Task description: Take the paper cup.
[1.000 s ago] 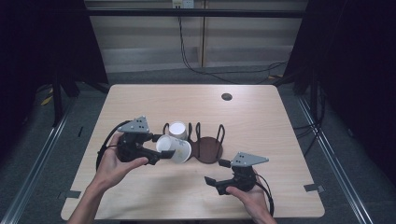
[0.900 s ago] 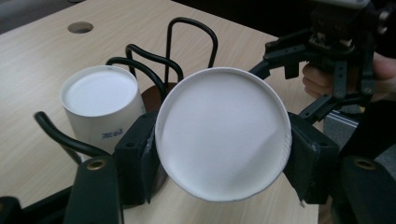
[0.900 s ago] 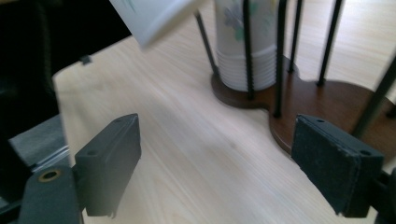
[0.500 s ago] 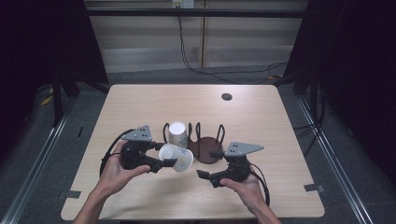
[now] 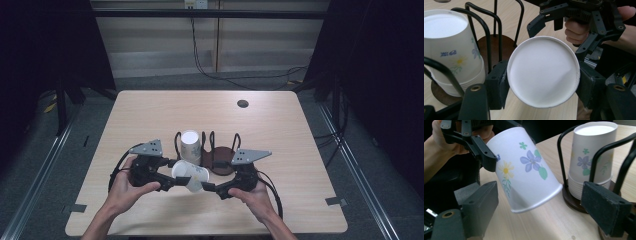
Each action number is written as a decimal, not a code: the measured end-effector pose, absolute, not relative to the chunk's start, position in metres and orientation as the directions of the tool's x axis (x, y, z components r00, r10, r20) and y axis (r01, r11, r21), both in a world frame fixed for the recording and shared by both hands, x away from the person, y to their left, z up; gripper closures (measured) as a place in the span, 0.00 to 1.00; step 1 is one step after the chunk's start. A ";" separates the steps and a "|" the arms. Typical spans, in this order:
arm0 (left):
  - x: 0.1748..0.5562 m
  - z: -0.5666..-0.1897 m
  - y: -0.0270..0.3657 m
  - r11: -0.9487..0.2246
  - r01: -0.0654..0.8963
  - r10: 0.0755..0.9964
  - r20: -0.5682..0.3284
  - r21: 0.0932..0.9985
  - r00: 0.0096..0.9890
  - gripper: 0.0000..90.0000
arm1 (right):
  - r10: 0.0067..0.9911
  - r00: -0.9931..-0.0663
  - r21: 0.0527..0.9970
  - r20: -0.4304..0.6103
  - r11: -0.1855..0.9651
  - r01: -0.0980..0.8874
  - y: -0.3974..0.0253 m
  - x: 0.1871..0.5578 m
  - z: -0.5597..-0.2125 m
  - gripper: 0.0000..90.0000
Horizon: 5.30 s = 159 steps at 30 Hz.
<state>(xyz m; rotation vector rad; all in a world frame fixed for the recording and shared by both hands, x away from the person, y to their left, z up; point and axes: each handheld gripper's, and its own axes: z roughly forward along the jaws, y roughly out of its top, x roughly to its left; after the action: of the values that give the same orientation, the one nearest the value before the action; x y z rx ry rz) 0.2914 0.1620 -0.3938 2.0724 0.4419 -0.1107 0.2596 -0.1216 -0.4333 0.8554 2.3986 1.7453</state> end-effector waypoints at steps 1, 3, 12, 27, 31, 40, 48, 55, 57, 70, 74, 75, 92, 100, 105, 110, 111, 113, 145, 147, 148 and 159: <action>0.291 -0.393 0.161 -0.455 0.351 0.258 -0.256 0.818 0.931 0.40 | 0.456 -0.848 0.894 0.270 0.209 0.397 -0.121 0.259 -0.434 0.15; 0.290 -0.393 0.160 -0.455 0.351 0.261 -0.254 0.819 0.931 0.40 | 0.450 -0.851 0.894 0.272 0.210 0.396 -0.121 0.258 -0.434 0.15; 0.287 -0.393 0.153 -0.469 0.335 0.227 -0.255 0.817 0.940 0.40 | 0.419 -0.874 0.894 0.245 0.252 0.372 -0.113 0.255 -0.442 0.15; 0.282 -0.393 0.146 -0.492 0.325 0.175 -0.274 0.808 0.946 0.40 | 0.364 -0.916 0.905 0.170 0.311 0.291 -0.100 0.248 -0.447 0.18; 0.281 -0.394 0.144 -0.502 0.322 0.165 -0.277 0.802 0.947 0.40 | 0.359 -0.919 0.901 0.162 0.327 0.287 -0.096 0.247 -0.450 0.21; 0.286 -0.396 0.150 -0.485 0.356 0.163 -0.317 0.799 0.934 0.39 | 0.371 -0.918 0.907 0.143 0.322 0.271 -0.096 0.244 -0.450 0.26; 0.285 -0.398 0.148 -0.482 0.354 0.157 -0.319 0.801 0.935 0.30 | 0.373 -0.915 0.905 0.153 0.319 0.281 -0.099 0.244 -0.449 0.31; 0.286 -0.396 0.148 -0.480 0.359 0.169 -0.317 0.801 0.933 0.20 | 0.379 -0.912 0.902 0.158 0.321 0.290 -0.101 0.245 -0.449 0.32; 0.286 -0.395 0.150 -0.473 0.359 0.176 -0.313 0.805 0.933 0.19 | 0.386 -0.908 0.901 0.163 0.316 0.296 -0.103 0.247 -0.449 0.32; 0.288 -0.402 0.150 -0.509 0.361 0.213 -0.292 0.781 0.933 0.19 | 0.409 -0.893 0.879 0.188 0.336 0.339 -0.110 0.251 -0.448 0.33; 0.287 -0.403 0.151 -0.521 0.351 0.214 -0.279 0.778 0.936 0.19 | 0.416 -0.889 0.870 0.193 0.347 0.351 -0.111 0.251 -0.447 0.33; 0.286 -0.404 0.151 -0.520 0.352 0.218 -0.277 0.778 0.936 0.19 | 0.424 -0.886 0.862 0.186 0.362 0.354 -0.112 0.251 -0.447 0.33; 0.288 -0.404 0.152 -0.599 0.280 0.214 -0.187 0.750 0.959 0.20 | 0.420 -0.890 0.811 0.178 0.449 0.374 -0.108 0.261 -0.442 0.34; 0.287 -0.404 0.158 -0.606 0.266 0.217 -0.166 0.750 0.962 0.20 | 0.385 -0.912 0.762 0.141 0.547 0.348 -0.099 0.267 -0.434 0.34; 0.288 -0.403 0.162 -0.606 0.259 0.227 -0.148 0.752 0.962 0.20 | 0.370 -0.920 0.723 0.132 0.599 0.345 -0.094 0.269 -0.431 0.34; 0.287 -0.403 0.164 -0.609 0.248 0.221 -0.139 0.753 0.965 0.21 | 0.360 -0.926 0.684 0.114 0.648 0.336 -0.090 0.273 -0.426 0.35; 0.287 -0.403 0.164 -0.609 0.248 0.221 -0.139 0.753 0.965 0.21 | 0.355 -0.928 0.672 0.112 0.661 0.334 -0.088 0.273 -0.424 0.35; 0.287 -0.403 0.164 -0.616 0.243 0.218 -0.134 0.750 0.967 0.21 | 0.350 -0.930 0.656 0.112 0.677 0.334 -0.085 0.274 -0.422 0.35; 0.282 -0.416 0.157 -0.685 0.206 0.172 -0.119 0.699 0.978 0.30 | 0.267 -0.962 0.457 0.057 0.850 0.263 -0.063 0.269 -0.418 0.35; 0.281 -0.419 0.155 -0.698 0.205 0.165 -0.123 0.686 0.978 0.30 | 0.265 -0.963 0.455 0.055 0.852 0.260 -0.062 0.268 -0.419 0.36; 0.281 -0.420 0.154 -0.705 0.197 0.161 -0.117 0.681 0.980 0.30 | 0.252 -0.966 0.446 0.053 0.860 0.249 -0.061 0.269 -0.420 0.36; 0.279 -0.425 0.148 -0.731 0.200 0.148 -0.134 0.652 0.980 0.32 | 0.235 -0.970 0.446 0.068 0.862 0.241 -0.056 0.268 -0.423 0.36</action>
<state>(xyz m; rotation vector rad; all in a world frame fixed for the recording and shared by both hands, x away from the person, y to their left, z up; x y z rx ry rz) 0.2791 0.1476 -0.4251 2.4032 0.2416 -0.0940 0.2677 -0.0559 -0.4228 0.3886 3.0428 0.7308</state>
